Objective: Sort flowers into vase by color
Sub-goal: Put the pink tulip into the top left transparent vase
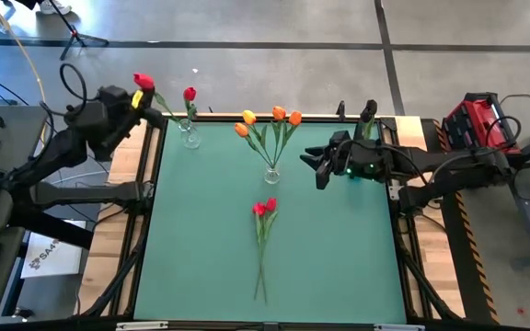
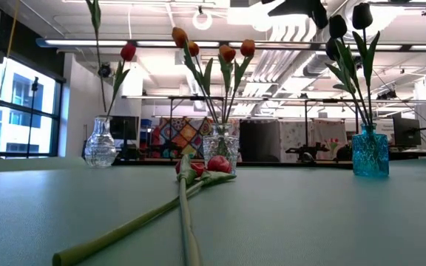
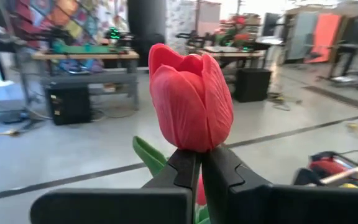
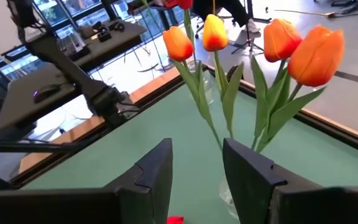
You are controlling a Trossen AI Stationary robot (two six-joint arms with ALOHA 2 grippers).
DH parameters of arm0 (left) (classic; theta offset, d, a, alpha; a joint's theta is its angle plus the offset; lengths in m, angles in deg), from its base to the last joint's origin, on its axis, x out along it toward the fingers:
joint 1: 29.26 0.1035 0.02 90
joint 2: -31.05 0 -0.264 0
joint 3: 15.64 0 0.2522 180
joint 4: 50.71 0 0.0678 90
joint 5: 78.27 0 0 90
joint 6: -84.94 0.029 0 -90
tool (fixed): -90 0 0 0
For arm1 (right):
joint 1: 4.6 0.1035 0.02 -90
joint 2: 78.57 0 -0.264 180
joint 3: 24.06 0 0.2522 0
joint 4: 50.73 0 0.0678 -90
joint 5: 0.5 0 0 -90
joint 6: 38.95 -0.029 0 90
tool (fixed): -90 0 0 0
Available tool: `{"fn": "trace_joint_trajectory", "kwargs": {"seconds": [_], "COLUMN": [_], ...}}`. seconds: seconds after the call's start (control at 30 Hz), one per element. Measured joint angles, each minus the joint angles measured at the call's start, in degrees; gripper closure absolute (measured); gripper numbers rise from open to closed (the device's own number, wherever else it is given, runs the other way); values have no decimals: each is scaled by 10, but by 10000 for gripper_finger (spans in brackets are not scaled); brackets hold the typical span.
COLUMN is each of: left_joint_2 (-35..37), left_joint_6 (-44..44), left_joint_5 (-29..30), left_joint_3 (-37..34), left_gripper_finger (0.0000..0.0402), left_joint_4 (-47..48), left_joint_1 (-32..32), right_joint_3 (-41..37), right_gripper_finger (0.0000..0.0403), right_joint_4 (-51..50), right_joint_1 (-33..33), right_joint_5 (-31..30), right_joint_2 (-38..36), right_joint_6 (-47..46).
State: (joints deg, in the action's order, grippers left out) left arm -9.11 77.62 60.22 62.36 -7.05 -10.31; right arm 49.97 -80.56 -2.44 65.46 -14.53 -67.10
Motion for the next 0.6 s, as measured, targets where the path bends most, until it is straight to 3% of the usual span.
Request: {"fn": "trace_joint_trajectory", "kwargs": {"seconds": [0.6], "left_joint_2": [-114], "left_joint_6": [20], "left_joint_5": [-208], "left_joint_3": [42], "left_gripper_finger": [401], "left_joint_4": [9], "left_joint_1": [246], "right_joint_3": [0], "right_gripper_finger": [272], "right_joint_4": [-12], "right_joint_1": [-37], "right_joint_5": [37], "right_joint_2": [0], "right_joint_6": [12]}}
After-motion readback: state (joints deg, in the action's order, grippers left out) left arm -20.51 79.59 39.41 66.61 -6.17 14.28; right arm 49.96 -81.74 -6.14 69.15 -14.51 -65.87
